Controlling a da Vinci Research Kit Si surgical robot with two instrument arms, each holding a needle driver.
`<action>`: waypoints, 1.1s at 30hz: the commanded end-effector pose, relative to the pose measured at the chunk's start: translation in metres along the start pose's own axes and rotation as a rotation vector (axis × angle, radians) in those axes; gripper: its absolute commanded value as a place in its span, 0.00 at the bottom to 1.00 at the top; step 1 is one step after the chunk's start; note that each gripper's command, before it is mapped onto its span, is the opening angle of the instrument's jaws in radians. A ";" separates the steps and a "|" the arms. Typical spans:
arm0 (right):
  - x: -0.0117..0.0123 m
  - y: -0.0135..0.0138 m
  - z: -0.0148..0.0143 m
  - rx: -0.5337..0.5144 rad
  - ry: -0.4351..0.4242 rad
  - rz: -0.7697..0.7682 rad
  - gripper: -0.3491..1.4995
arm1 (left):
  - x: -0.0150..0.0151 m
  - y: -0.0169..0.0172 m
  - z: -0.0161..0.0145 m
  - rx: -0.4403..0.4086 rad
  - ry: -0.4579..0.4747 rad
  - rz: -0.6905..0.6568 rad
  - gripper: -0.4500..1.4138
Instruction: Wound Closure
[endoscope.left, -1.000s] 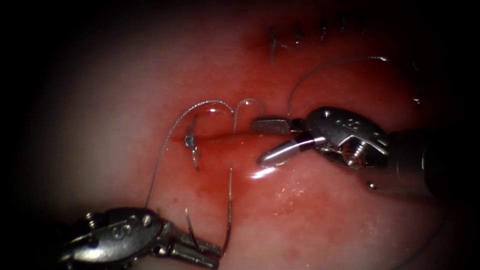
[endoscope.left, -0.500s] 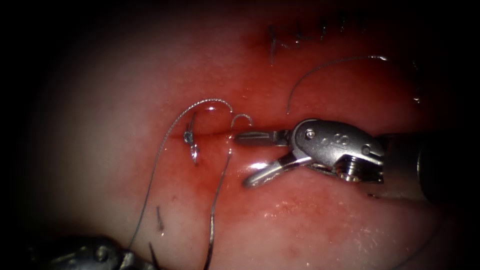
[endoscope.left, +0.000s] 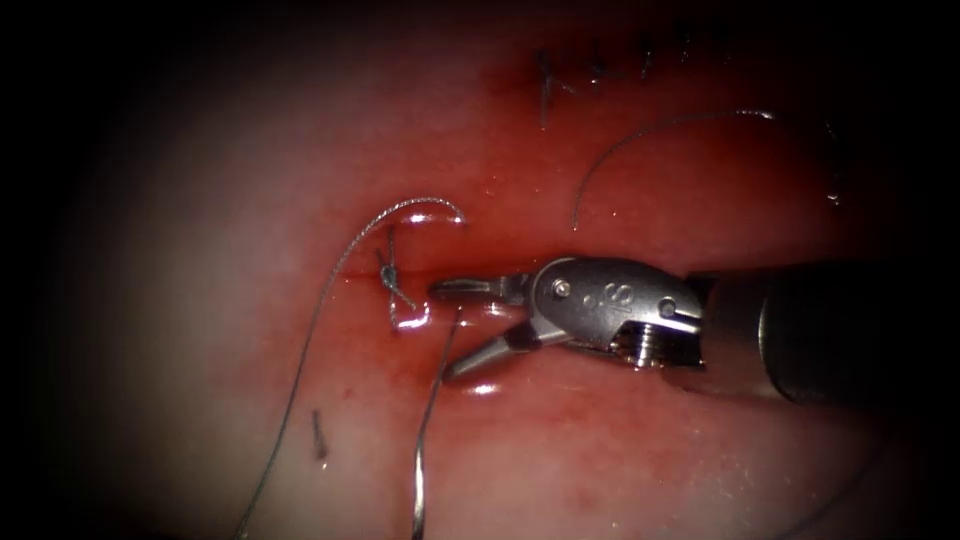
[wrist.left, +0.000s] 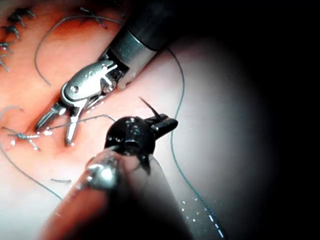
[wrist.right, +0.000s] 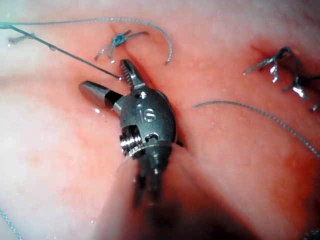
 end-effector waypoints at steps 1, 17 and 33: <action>-0.0007 -0.0001 0.0008 0.003 -0.004 -0.002 0.58 | -0.0002 -0.0002 0.0006 -0.001 0.000 0.004 0.00; 0.0011 -0.0035 -0.0008 -0.099 -0.143 0.140 0.00 | 0.0004 0.0002 -0.0022 0.080 -0.024 0.051 0.00; 0.0092 -0.0174 -0.0008 0.038 -0.203 0.232 0.00 | -0.0003 0.0016 -0.0053 0.163 -0.115 0.057 0.00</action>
